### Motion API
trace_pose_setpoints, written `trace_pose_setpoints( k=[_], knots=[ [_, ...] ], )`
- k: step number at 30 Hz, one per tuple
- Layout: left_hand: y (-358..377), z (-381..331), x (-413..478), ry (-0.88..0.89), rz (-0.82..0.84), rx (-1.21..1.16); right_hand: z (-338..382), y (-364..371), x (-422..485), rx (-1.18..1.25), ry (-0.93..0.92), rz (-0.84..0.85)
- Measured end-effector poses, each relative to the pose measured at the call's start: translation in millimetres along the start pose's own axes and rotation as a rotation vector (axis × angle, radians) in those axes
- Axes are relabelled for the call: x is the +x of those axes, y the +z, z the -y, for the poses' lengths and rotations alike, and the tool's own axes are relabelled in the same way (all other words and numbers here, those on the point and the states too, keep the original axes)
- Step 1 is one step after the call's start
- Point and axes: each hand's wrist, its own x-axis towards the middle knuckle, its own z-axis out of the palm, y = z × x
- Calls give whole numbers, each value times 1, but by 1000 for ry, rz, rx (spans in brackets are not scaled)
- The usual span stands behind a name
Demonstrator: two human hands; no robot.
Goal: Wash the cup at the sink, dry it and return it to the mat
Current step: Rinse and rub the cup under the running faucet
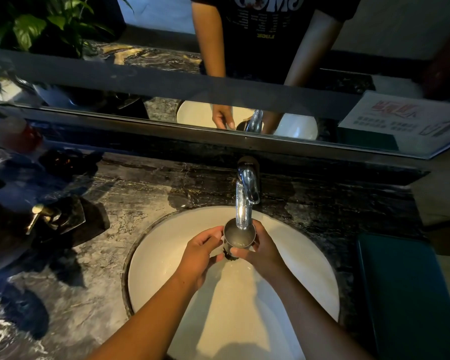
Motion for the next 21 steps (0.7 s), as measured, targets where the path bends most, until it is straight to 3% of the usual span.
trace_pose_setpoints(
  k=[21],
  knots=[
    [-17, 4, -14, -20, -75, -45, -13, -4, 3, -25, 46, 27]
  ],
)
